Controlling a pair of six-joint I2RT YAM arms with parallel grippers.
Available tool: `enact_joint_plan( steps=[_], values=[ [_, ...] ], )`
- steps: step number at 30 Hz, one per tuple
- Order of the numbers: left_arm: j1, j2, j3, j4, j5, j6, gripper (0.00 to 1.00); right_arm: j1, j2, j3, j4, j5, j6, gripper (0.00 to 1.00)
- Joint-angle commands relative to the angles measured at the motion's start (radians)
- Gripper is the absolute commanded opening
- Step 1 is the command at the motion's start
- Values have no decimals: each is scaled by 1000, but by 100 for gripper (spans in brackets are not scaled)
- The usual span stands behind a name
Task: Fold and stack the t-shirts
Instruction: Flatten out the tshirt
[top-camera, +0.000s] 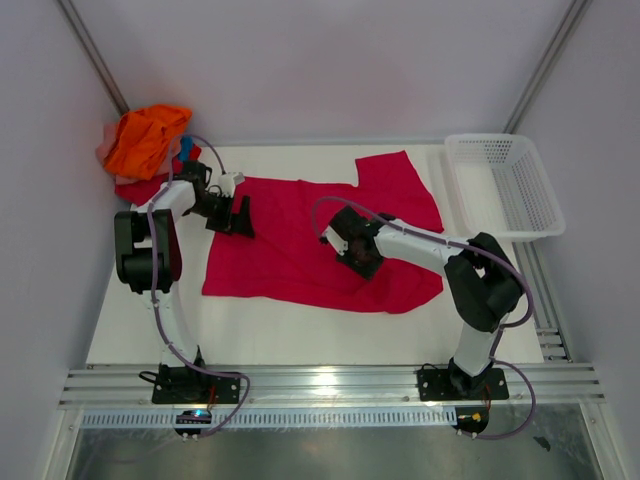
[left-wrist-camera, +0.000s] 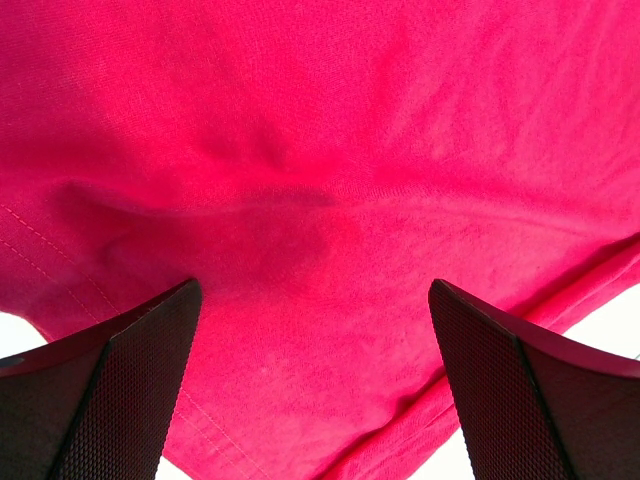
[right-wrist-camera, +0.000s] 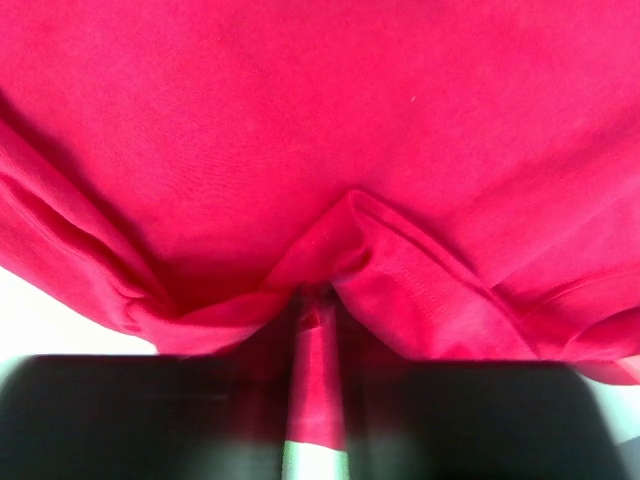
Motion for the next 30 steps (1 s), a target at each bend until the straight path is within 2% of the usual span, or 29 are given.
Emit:
enact_joint_plan(
  steps=[1, 7, 10, 17, 22, 30],
  values=[
    [-8, 53, -52, 11, -17, 28, 99, 6, 3, -1, 14, -18, 14, 3],
    [-8, 51, -53, 9, -17, 28, 99, 6, -29, -23, 16, -14, 8, 3],
    [-8, 50, -58, 8, -23, 31, 99, 6, -101, -52, 7, -2, 3, 3],
    [-6, 54, -53, 6, -28, 34, 99, 6, -310, -113, -141, -3, -41, 3],
    [-8, 70, -26, 5, -31, 19, 99, 6, -434, -71, -259, 5, -37, 3],
    [-8, 79, 31, -23, -36, 5, 99, 16, -506, 3, -485, -262, -101, 3]
  ],
)
